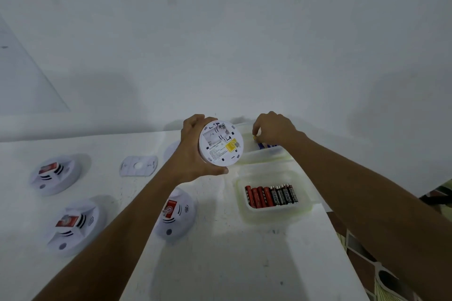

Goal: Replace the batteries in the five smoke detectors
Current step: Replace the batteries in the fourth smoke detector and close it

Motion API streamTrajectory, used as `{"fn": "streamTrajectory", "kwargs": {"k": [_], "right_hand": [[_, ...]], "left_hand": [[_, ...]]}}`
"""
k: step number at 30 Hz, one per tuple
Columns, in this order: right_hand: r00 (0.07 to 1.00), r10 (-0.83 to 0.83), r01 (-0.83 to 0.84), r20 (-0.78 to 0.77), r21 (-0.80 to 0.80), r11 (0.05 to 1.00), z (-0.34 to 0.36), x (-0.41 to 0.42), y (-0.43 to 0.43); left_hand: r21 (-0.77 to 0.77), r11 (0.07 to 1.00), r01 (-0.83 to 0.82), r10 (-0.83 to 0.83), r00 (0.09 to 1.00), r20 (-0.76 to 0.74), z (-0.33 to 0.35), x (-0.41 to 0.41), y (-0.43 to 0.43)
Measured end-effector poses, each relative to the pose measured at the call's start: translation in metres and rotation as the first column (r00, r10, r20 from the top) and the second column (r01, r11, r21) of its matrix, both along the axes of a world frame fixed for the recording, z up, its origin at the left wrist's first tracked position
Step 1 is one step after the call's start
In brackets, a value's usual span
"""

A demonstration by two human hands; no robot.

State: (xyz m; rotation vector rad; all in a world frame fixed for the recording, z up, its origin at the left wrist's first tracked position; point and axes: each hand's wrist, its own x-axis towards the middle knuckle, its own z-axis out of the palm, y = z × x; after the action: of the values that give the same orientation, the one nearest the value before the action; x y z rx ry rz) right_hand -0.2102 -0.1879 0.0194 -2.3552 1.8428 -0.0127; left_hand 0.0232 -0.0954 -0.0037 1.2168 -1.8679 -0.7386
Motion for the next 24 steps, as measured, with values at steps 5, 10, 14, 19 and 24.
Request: {"fn": "streamTrajectory", "kwargs": {"k": [5,10,14,19,24], "right_hand": [[0.999,-0.005,0.004,0.037,0.022,1.000,-0.009,0.006,-0.002],[0.929,-0.076,0.050,0.364,0.079,0.996,0.010,0.000,0.011],[0.714,-0.074,0.070,0.696,0.034,0.997,0.035,-0.003,0.046],[0.418,-0.022,0.067,0.908,-0.006,0.998,0.049,0.006,0.088],[0.401,0.006,0.125,0.916,-0.061,0.990,0.021,0.022,0.111]], "left_hand": [[0.007,1.000,-0.006,0.006,1.000,-0.002,-0.003,0.002,-0.006],[0.020,1.000,-0.011,0.011,1.000,-0.023,-0.007,0.000,-0.005],[0.018,1.000,-0.014,0.015,1.000,-0.013,-0.009,-0.005,-0.002],[-0.012,1.000,-0.008,0.008,1.000,0.017,-0.010,-0.018,0.005],[-0.019,1.000,0.010,-0.009,1.000,0.025,-0.011,-0.027,0.015]]}}
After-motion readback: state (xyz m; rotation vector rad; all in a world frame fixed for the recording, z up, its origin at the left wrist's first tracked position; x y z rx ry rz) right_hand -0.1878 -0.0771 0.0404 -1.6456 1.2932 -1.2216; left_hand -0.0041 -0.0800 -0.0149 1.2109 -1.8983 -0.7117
